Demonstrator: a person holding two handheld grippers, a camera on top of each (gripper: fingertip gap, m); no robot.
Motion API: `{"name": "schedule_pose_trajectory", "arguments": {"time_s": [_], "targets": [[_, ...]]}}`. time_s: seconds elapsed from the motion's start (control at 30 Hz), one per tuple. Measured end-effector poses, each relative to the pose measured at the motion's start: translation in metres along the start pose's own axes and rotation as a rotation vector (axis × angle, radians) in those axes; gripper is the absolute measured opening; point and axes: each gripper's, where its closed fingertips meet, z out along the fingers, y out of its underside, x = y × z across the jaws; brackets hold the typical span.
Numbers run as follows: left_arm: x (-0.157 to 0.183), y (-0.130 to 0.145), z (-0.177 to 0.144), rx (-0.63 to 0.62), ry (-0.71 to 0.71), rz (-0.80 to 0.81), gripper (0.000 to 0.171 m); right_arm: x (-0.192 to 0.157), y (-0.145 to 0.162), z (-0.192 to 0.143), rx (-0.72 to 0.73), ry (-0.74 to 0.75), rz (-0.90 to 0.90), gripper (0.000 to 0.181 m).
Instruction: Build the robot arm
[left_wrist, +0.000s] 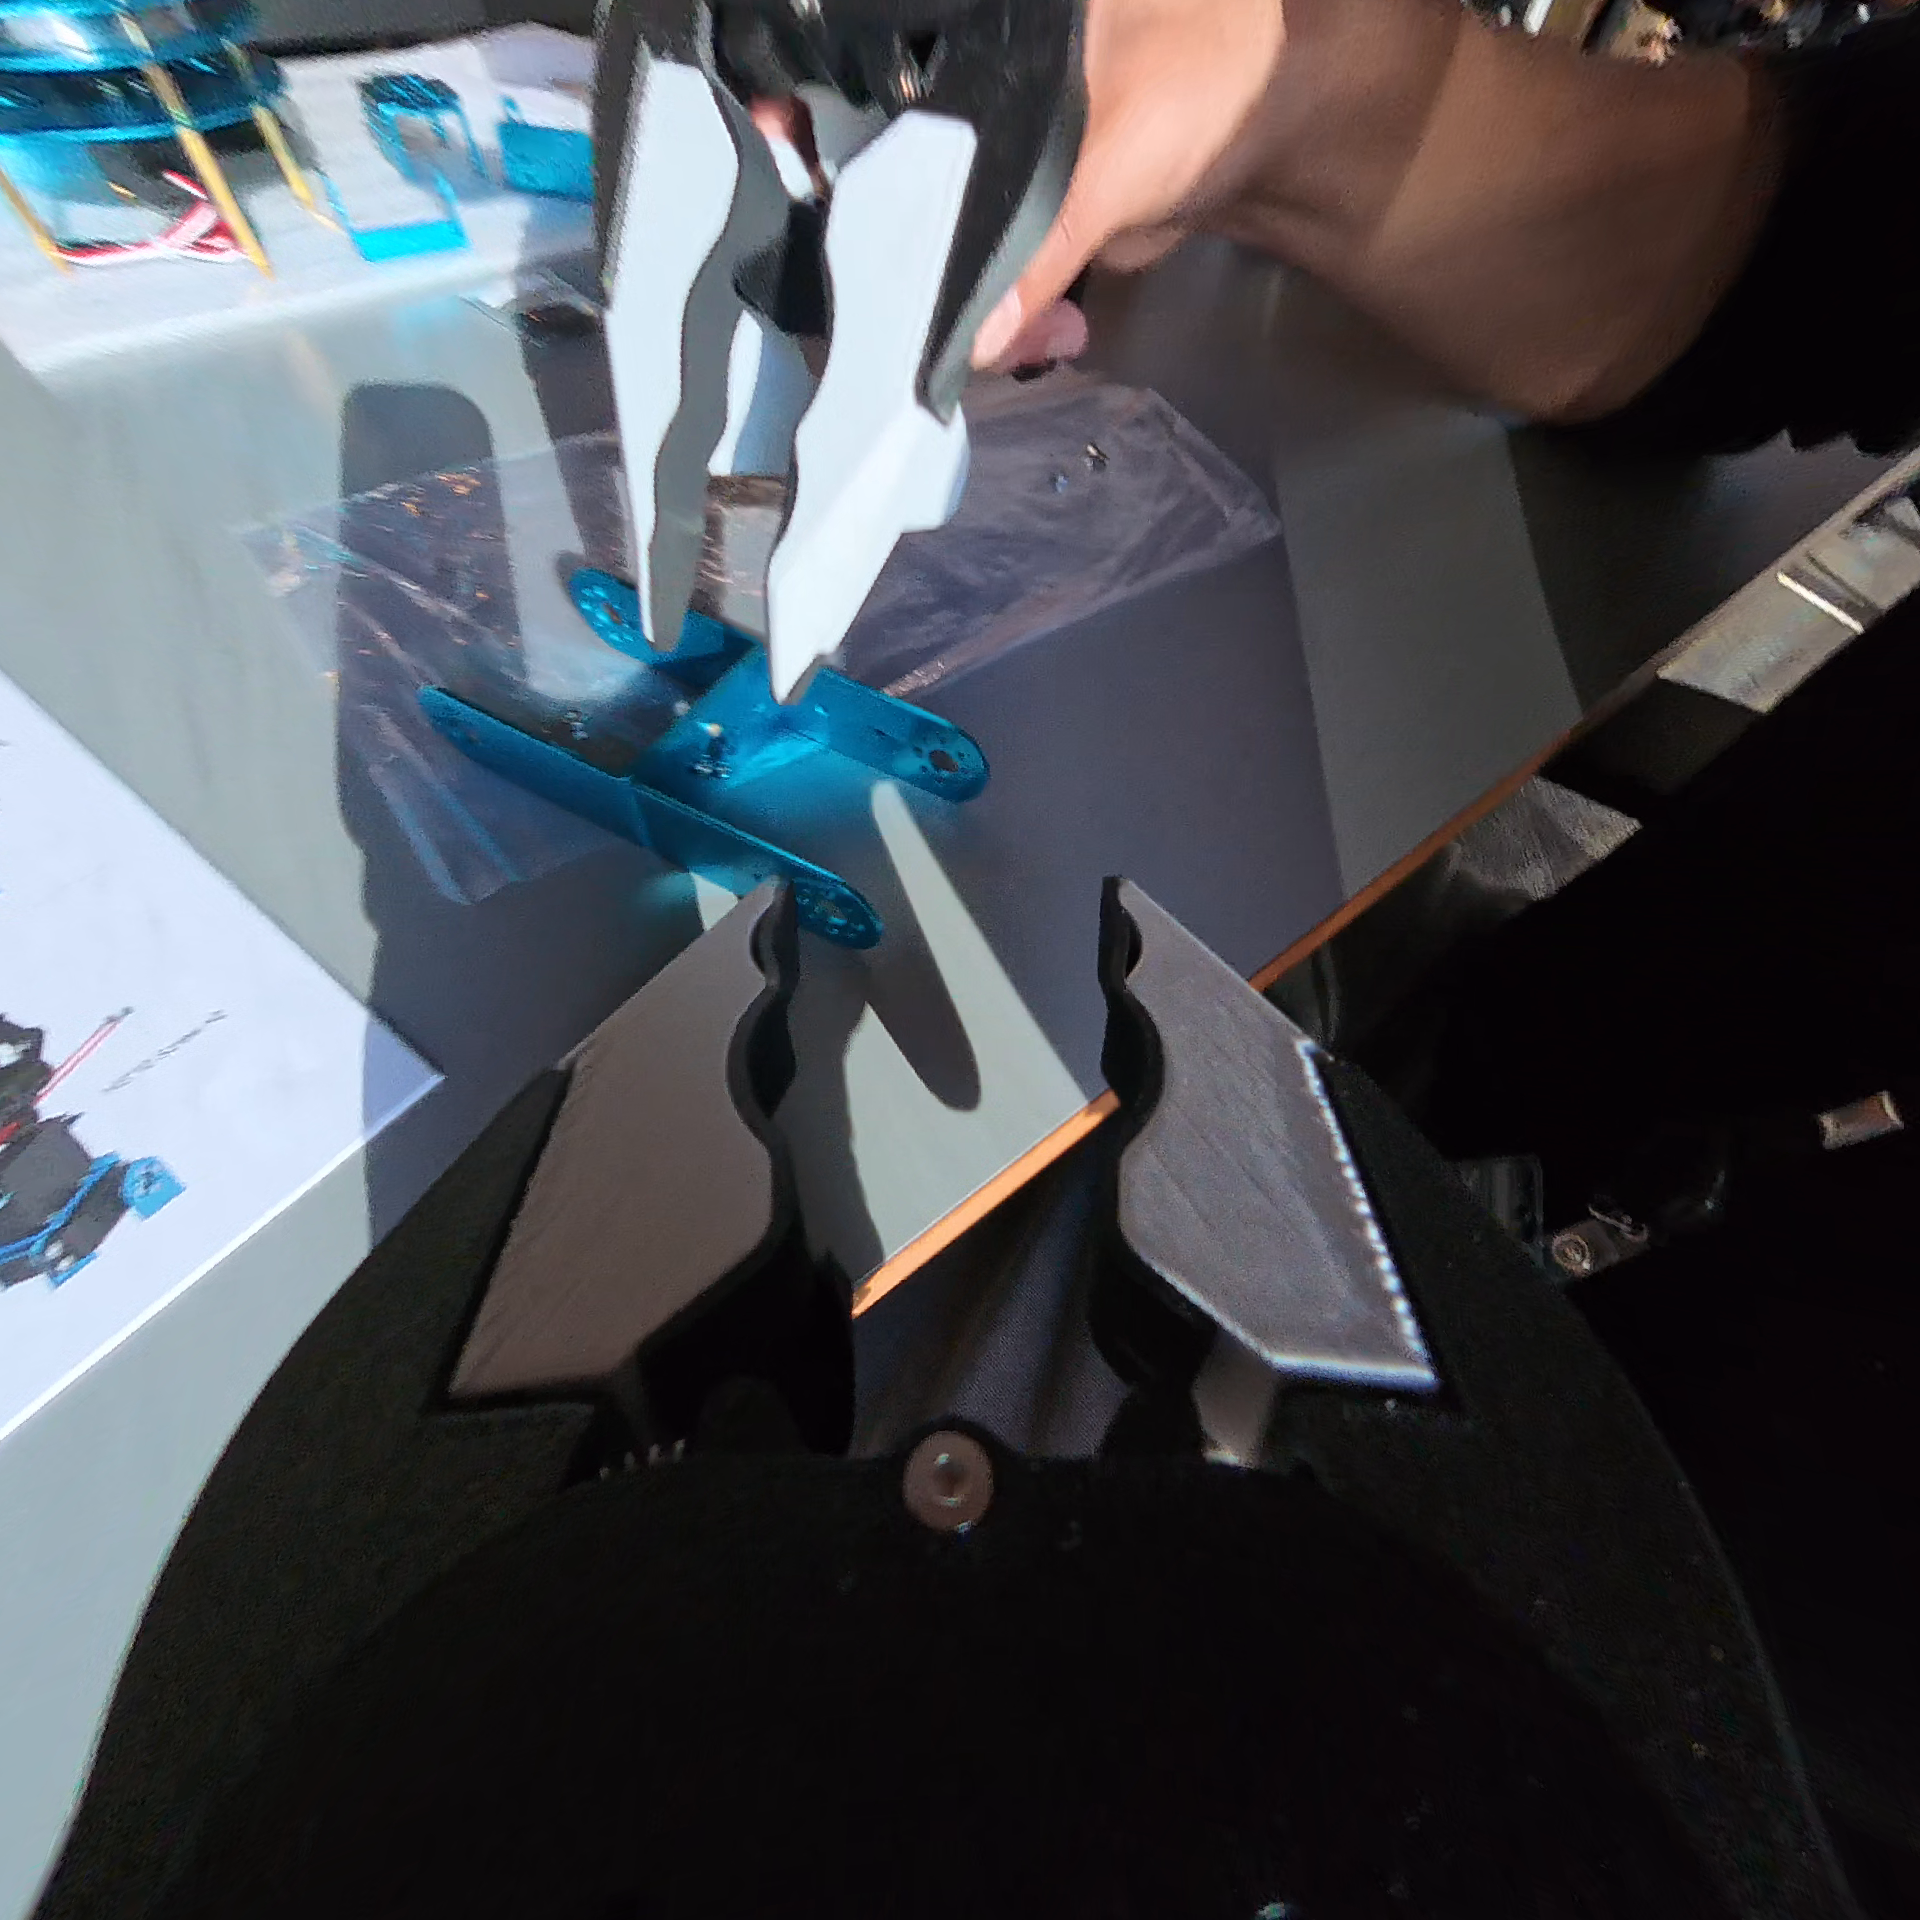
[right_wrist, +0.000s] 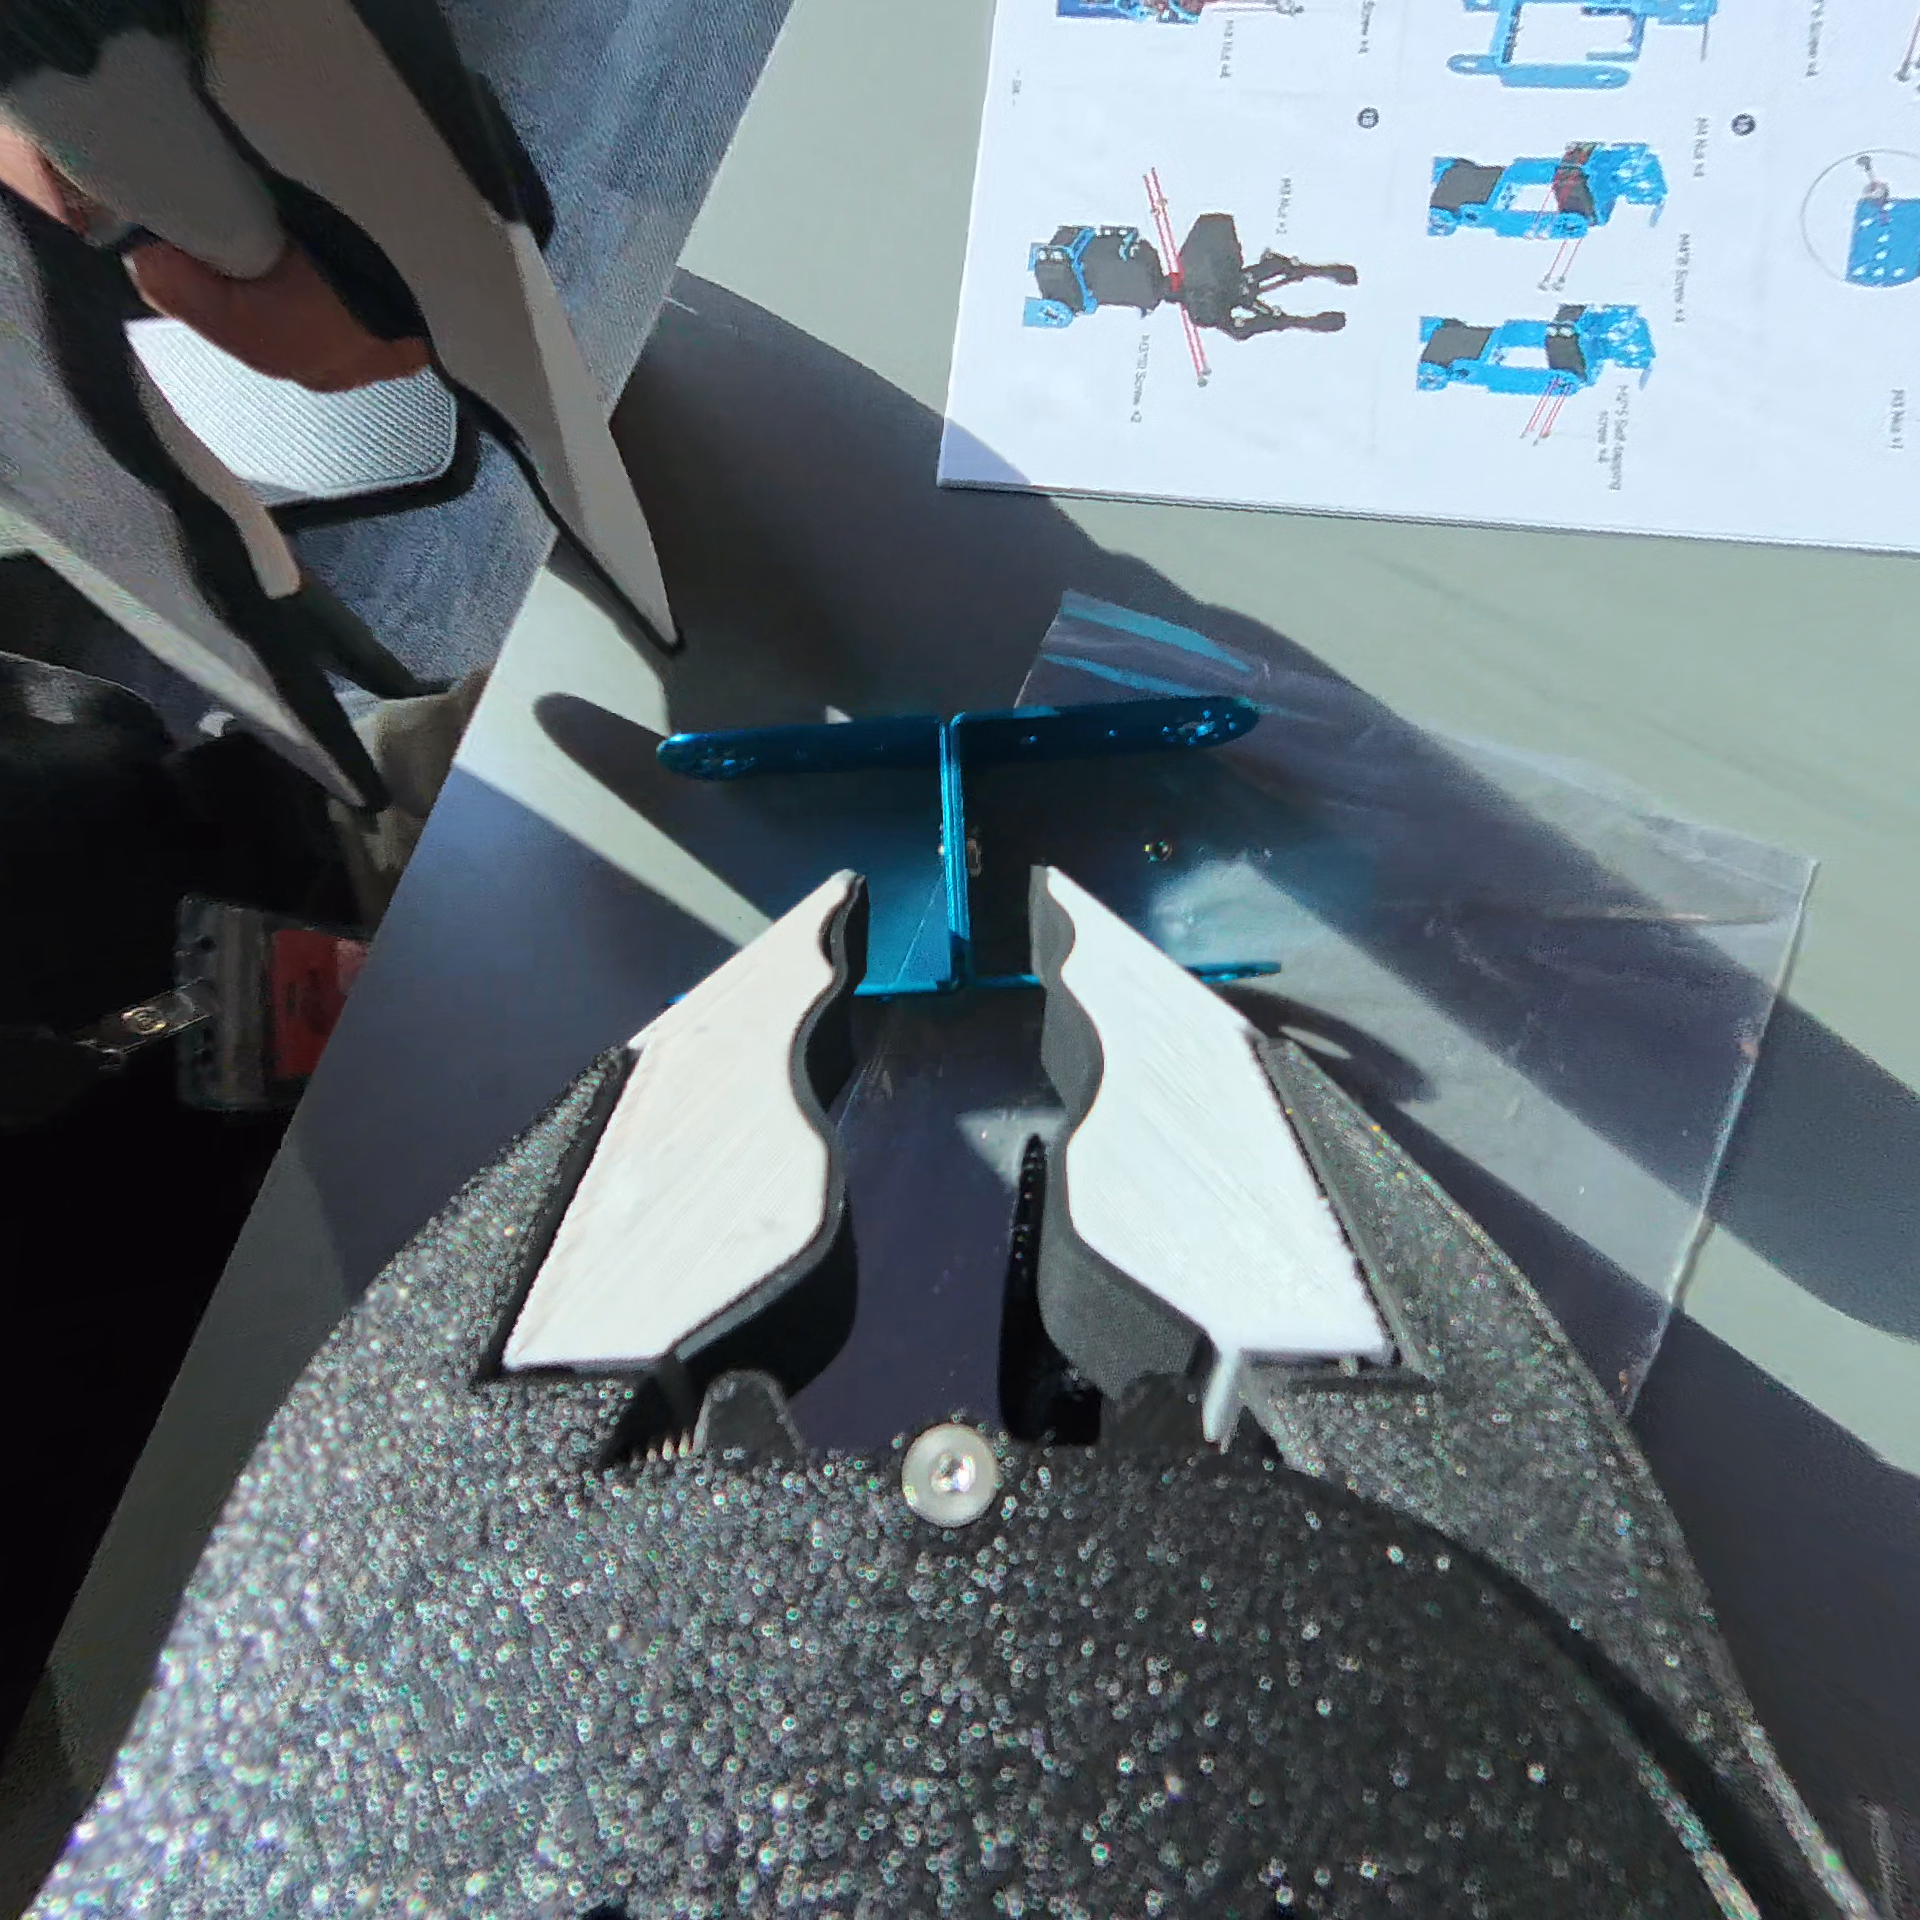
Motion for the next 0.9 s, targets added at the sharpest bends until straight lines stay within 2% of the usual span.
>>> {"name": "schedule_pose_trajectory", "arguments": {"time_s": [0.17, 0.33, 0.53, 0.7, 0.73, 0.77, 0.87, 0.9], "targets": [[-0.009, 0.001, -0.009, 0.040, -0.070, -0.010, 0.058, 0.002, 0.008, 0.016, -0.150, 0.071, -0.097, 0.028], [-0.027, -0.004, -0.007, 0.017, -0.131, 0.019, 0.050, 0.003, 0.012, 0.012, -0.189, 0.137, -0.138, 0.027], [-0.043, -0.022, 0.021, -0.145, 0.004, 0.079, 0.037, 0.017, 0.003, -0.031, -0.024, 0.178, -0.085, 0.032], [-0.070, -0.016, 0.033, -0.319, -0.031, 0.139, 0.035, 0.025, 0.029, -0.055, 0.097, 0.202, -0.037, 0.032], [-0.072, -0.016, 0.035, -0.325, -0.030, 0.114, 0.036, 0.027, 0.036, -0.059, 0.105, 0.217, -0.036, 0.032], [-0.074, -0.015, 0.036, -0.328, -0.039, 0.074, 0.044, 0.028, 0.044, -0.063, 0.111, 0.225, -0.033, 0.031], [-0.076, -0.008, 0.040, -0.345, -0.074, -0.017, 0.076, 0.029, 0.060, -0.074, 0.130, 0.237, -0.013, 0.030], [-0.080, -0.005, 0.041, -0.351, -0.108, -0.041, 0.076, 0.028, 0.065, -0.077, 0.130, 0.228, -0.007, 0.031]]}}
